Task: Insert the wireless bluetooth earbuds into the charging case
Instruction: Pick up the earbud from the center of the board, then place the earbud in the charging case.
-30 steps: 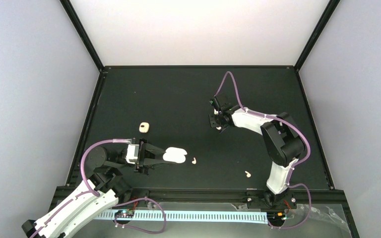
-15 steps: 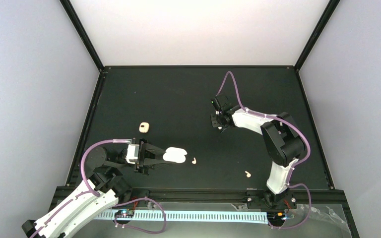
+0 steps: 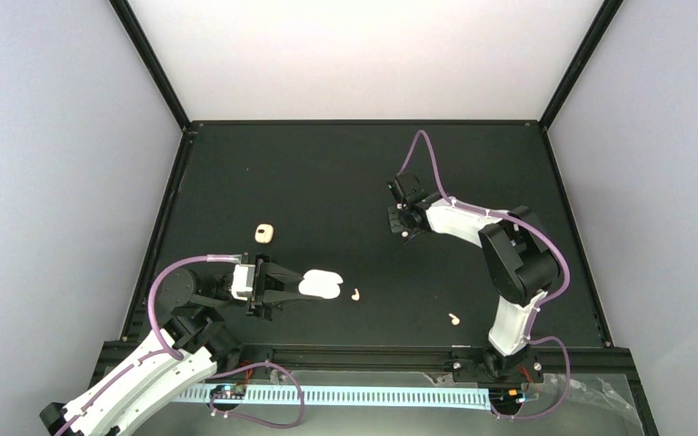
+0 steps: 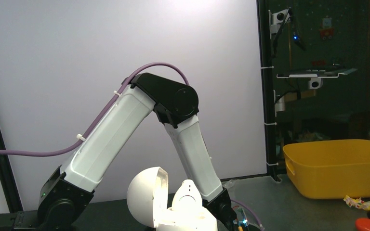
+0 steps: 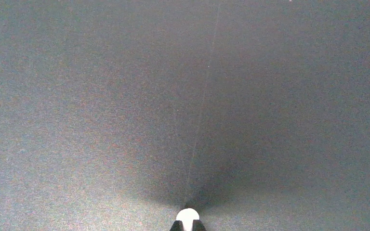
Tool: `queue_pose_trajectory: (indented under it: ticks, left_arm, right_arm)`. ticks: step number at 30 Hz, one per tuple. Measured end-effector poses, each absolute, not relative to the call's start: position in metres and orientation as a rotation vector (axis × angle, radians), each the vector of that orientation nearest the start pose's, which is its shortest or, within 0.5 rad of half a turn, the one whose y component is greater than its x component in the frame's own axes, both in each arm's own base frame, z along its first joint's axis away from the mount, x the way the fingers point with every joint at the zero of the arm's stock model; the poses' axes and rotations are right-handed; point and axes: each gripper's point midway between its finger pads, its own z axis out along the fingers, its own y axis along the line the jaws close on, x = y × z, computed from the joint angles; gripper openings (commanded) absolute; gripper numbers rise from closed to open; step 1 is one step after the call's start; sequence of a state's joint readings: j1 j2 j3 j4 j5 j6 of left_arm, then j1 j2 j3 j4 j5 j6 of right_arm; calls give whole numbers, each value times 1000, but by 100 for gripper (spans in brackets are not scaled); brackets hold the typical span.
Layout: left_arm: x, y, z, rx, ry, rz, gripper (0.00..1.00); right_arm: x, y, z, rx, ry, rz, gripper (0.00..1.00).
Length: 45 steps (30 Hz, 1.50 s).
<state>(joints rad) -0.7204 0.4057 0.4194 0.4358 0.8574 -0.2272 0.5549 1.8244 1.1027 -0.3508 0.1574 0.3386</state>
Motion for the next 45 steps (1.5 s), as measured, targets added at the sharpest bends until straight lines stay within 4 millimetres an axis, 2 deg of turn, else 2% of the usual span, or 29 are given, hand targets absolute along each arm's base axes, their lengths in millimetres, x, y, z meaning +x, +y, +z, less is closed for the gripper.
queue_pose_trajectory:
  ticks: [8,11,13,14,17,19,21,24,26,30,35,39,42,45]
  left_arm:
    - [57,-223,362,1072,894,-1279,2]
    - [57,-223,362,1072,894,-1279,2]
    - [57,-223,362,1072,895,-1279,2]
    - [57,-223,362,1072,895,-1279,1]
    - [57,-223,362,1072,895,-1279,2]
    - [57,-223,362,1071,896,-1279,2]
    - [57,-223,361,1070,896,-1279,2]
    - [58,-223,362,1065,896,-1277,1]
    - [59,-223,363,1056,898,-1278,1]
    - [63,-224,365,1042,897,-1280,2]
    - [69,-229,365,1029,915,-1293,2]
    - [72,-230,366,1019,917,-1290,2]
    - [73,-231,365,1016,920,-1288,2]
    - [73,-231,365,1016,921,-1288,2]
  right_arm:
    - [374,198,42,-223,2614,89,1]
    - [369,197,55,-213,2603,114,1]
    - [365,198,74,-205,2574,160,1]
    - [361,199,90,-204,2547,198,1]
    - [348,208,151,-231,2426,367,1]
    - [332,217,200,-288,2312,500,1]
    - [305,226,245,-390,2201,619,1]
    - [258,243,291,-587,2068,748,1]
    - [226,251,313,-714,1985,818,1]
    - [168,256,344,-904,1848,966,1]
    - [123,262,390,-1064,1713,1108,1]
    - [95,273,428,-1164,1611,1173,1]
    - [81,284,443,-1225,1571,1197,1]
    - [67,302,447,-1309,1557,1201,1]
